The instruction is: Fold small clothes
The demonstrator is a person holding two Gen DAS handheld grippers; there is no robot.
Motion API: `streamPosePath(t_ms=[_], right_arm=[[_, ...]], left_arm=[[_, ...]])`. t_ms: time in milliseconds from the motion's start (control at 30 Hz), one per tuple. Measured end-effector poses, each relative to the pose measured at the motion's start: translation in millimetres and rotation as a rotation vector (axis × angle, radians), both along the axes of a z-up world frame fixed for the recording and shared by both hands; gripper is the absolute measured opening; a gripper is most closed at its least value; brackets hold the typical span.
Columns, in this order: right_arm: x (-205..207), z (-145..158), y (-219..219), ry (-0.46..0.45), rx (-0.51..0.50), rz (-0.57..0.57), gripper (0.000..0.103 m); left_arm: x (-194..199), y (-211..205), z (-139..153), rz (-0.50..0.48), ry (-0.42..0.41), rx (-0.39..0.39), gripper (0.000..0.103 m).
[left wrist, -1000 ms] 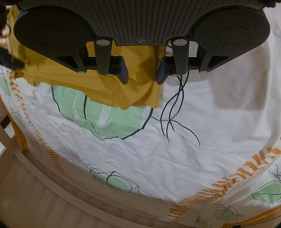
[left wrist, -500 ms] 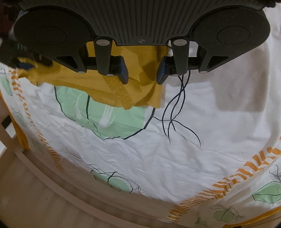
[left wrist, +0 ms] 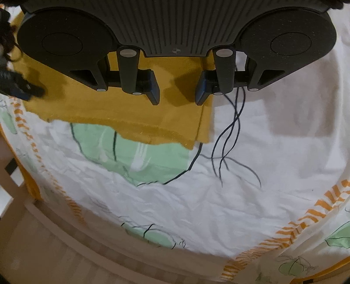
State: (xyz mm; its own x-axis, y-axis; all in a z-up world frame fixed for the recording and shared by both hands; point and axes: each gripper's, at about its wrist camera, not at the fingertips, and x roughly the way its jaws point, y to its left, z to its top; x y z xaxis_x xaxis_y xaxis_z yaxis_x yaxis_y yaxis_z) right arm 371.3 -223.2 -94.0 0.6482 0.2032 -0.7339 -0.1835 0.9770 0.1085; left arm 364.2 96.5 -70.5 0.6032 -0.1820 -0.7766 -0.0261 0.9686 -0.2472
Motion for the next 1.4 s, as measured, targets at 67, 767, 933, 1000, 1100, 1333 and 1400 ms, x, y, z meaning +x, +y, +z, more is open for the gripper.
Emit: streamPosePath(t_ms=[67,767,933,1000,1100,1333,1400], right_arm=[[-10,-5,-10,0.008,-0.062,-0.004,0.093],[-78,-6,-90,0.192,0.153,-0.123,0.095],[-87,-7,-94,0.205,0.142,-0.091,0.097],[-88,-10,-96,0.210,0.157,-0.089,0.098],[-86,-12,-96,0.226,0.177,-0.082,0.103],[-83,-14,-87,0.236,0.110,-0.044,0.103],[-83,-14,-87,0.242,0.109,-0.041,0.103]], left_arm=[[0,1,-3,0.007,0.020,0.034,0.034],[-54,-29,12,-0.155,0.081,0.039,0.035],[-77,-43,-2,-0.181,0.110,0.086,0.035],[-86,-44,-3,-0.175,0.104,0.108,0.036],[-95,-42,-5,-0.151,0.103,0.108,0.040],[-108,-53,-11,-0.146,0.047,0.136,0.058],[-109,-57,-12,-0.156,0.035,0.128,0.069]])
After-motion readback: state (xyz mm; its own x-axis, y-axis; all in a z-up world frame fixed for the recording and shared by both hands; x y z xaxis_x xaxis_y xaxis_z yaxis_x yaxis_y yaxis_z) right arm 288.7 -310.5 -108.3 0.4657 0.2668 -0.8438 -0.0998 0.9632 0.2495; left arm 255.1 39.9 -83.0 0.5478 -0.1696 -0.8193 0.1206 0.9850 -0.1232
